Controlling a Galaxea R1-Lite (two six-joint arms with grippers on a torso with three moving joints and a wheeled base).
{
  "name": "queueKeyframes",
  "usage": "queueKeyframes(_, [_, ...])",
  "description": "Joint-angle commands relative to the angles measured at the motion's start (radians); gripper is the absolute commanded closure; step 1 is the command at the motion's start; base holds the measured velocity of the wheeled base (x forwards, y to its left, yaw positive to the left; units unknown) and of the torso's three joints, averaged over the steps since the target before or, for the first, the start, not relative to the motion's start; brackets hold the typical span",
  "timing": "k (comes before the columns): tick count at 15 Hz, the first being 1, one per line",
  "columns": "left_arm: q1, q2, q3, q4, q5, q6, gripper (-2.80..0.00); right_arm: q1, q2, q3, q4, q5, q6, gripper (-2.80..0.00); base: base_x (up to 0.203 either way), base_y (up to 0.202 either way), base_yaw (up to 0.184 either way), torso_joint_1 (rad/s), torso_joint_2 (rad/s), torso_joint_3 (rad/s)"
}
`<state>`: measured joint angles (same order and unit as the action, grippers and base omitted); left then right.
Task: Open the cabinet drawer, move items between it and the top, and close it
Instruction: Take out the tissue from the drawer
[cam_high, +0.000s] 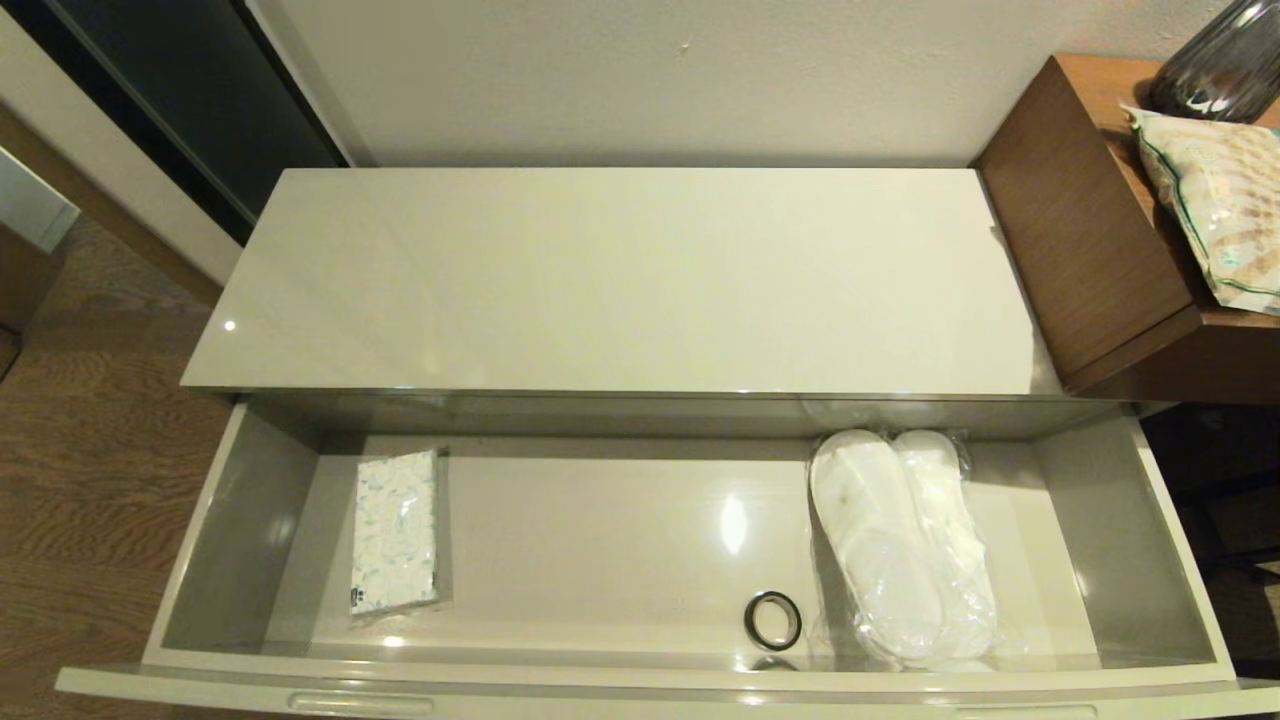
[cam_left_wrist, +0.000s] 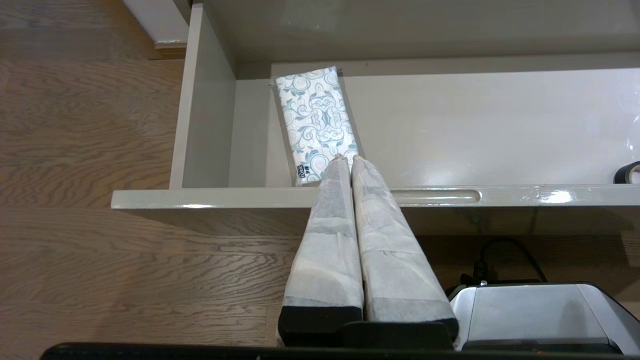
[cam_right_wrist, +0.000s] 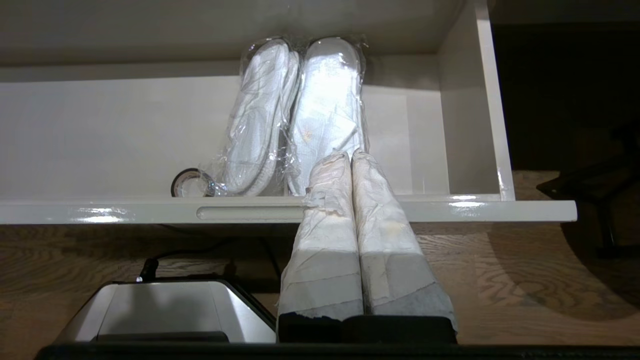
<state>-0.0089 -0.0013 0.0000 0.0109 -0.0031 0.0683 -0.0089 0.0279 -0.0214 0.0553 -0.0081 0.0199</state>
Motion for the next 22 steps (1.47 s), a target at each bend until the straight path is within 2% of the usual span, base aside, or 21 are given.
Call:
queueKeyframes(1, [0.0,0.001,0.002,0.0,0.002,0.001,0.0,0.0,0.001,0.001,-0.008,0.0,-0.001,0.0,0.0,0.0,0.0,0.0,0.0,0.0])
queueKeyframes(12, [0.001,0.003,-0.005,0.006,-0.001,0.01,0.0,0.0,0.001,0.008,-0.026,0.0,-0.001,0.0,0.0,0.0,0.0,0.0,0.0,0.0])
queueKeyframes(14, [0.001,0.015,-0.034,0.084,0.003,0.037,0.0,0.0,0.001,0.008,-0.026,0.0,-0.001,0.0,0.0,0.0,0.0,0.0,0.0,0.0])
queueKeyframes(16, [0.001,0.055,-0.045,0.095,0.002,0.05,0.0,0.0,0.001,0.008,-0.026,0.0,-0.001,0.0,0.0,0.0,0.0,0.0,0.0,0.0])
queueKeyframes(18, [0.001,0.156,-0.155,0.1,-0.002,0.014,0.0,0.0,0.001,0.008,-0.026,0.0,-0.001,0.0,0.0,0.0,0.0,0.0,0.0,0.0])
queueKeyframes(20, [0.001,0.392,-0.371,0.12,-0.005,-0.061,0.0,0.0,0.001,0.008,-0.026,0.0,-0.001,0.0,0.0,0.0,0.0,0.0,0.0,0.0])
queueKeyframes(22, [0.001,0.673,-0.618,0.223,0.0,-0.107,0.0,0.0,0.001,0.006,-0.026,0.0,-0.001,0.0,0.0,0.0,0.0,0.0,0.0,0.0])
